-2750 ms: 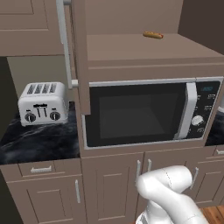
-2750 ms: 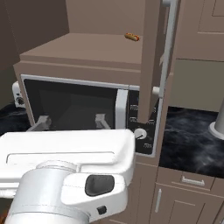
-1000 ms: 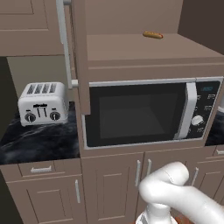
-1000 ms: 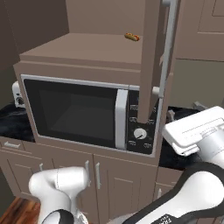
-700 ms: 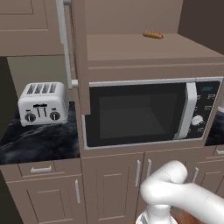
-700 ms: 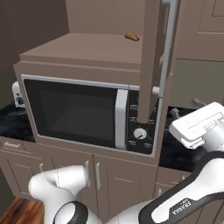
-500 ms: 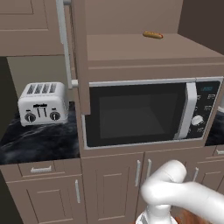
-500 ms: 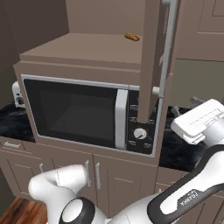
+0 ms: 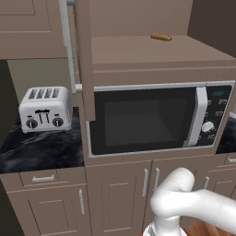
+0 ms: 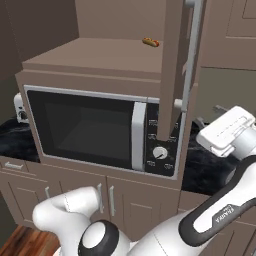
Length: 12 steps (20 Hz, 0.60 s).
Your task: Pick the avocado and bread from the counter and place them on the plate. Then pick the jam from the cabinet and place it next to the plate. Lastly close the cabinet door.
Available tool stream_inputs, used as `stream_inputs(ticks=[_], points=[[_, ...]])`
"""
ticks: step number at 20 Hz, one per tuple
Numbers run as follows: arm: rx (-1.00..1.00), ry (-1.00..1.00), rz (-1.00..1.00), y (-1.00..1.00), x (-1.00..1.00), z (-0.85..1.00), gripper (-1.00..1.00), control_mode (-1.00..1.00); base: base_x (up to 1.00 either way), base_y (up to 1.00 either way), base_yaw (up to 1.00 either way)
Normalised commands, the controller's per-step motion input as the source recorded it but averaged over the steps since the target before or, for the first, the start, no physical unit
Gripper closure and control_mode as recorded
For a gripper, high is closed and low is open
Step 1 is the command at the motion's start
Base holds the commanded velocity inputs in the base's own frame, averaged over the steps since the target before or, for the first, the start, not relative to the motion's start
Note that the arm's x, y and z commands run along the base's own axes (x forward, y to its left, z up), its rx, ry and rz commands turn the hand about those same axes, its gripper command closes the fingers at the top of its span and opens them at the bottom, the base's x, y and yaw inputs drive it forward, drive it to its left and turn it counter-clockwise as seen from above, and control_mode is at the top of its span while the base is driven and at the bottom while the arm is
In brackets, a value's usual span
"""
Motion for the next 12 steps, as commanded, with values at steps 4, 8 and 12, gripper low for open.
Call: stream_inputs(ticks=[4,8,12], points=[[0.0,-0.05,0.04,0.77,0.01,0.0,-1.0,-1.0,0.0,0.0,0.0],[-0.01,-0.12,0.01,0.89,0.0,0.02,-1.0,-1.0,0.0,0.0,0.0],[-0.02,-0.18,0.0,0.92,0.0,0.16,-1.0,-1.0,0.0,0.0,0.0]])
